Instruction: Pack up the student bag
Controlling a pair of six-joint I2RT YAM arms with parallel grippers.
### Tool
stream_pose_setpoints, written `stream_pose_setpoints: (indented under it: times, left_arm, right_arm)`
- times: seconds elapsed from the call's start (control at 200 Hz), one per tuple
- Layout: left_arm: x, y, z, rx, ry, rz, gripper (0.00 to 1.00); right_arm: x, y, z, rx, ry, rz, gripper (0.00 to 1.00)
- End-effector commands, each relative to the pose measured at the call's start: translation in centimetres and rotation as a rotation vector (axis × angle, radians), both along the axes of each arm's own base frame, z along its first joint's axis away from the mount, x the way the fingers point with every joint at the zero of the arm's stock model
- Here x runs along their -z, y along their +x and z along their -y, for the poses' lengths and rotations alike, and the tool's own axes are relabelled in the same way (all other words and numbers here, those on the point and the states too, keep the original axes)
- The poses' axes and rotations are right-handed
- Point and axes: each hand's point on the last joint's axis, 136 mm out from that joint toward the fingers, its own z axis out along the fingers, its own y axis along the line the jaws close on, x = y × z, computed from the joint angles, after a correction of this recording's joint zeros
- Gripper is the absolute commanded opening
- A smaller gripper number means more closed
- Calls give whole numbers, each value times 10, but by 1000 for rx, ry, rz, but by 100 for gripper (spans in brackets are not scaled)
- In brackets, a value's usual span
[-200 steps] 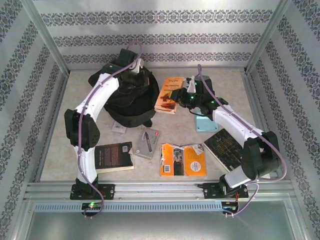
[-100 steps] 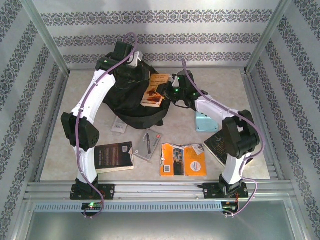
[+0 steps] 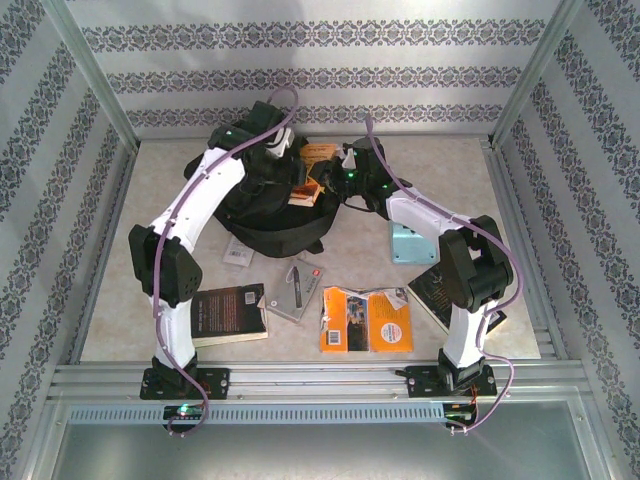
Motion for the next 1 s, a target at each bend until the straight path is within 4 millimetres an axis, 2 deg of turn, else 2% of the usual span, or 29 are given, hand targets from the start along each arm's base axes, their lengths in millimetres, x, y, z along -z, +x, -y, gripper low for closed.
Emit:
stream_pose_setpoints:
  times: [0.0,0.085,0.165,0.21,0.32,0.345,0.41,0.575,0.67,0.814,0.994]
  left_arm:
    - [-1,-9,-11,3,58,26,72]
    - [7,-9,-6,8,35,18,72]
    - [12,-4,-7,-4,45,28,62]
    - [15,1,-9,-11,65,40,50]
    - [10,13,-13,-22,102,65,7]
    - [6,16,-12,-23,100,74,0]
    - [-11,21,-14,-39,98,118,0]
    - [-70,31,-22,-80,93,266,0]
    - [-91,34,-22,-90,86,310,0]
    - [-99,34,-17,-74,60,307,0]
    - [-98,27,-7,-44,35,285,0]
  right_arm:
    - [-44,0,-15,-41,78,106,0]
    - [-42,0,-16,-44,76,104,0]
    - [-39,-1,-16,-44,72,103,0]
    - [-37,0,-15,-40,68,99,0]
    - [-31,-2,-14,-38,58,93,0]
    - [-30,-3,-13,-37,55,93,0]
    - [-23,-6,-10,-36,32,88,0]
    - [5,-22,-4,-46,-49,60,0]
    - [20,-28,-2,-51,-85,45,0]
    - [34,-26,0,-51,-100,29,0]
    - [15,-6,-10,-45,-53,64,0]
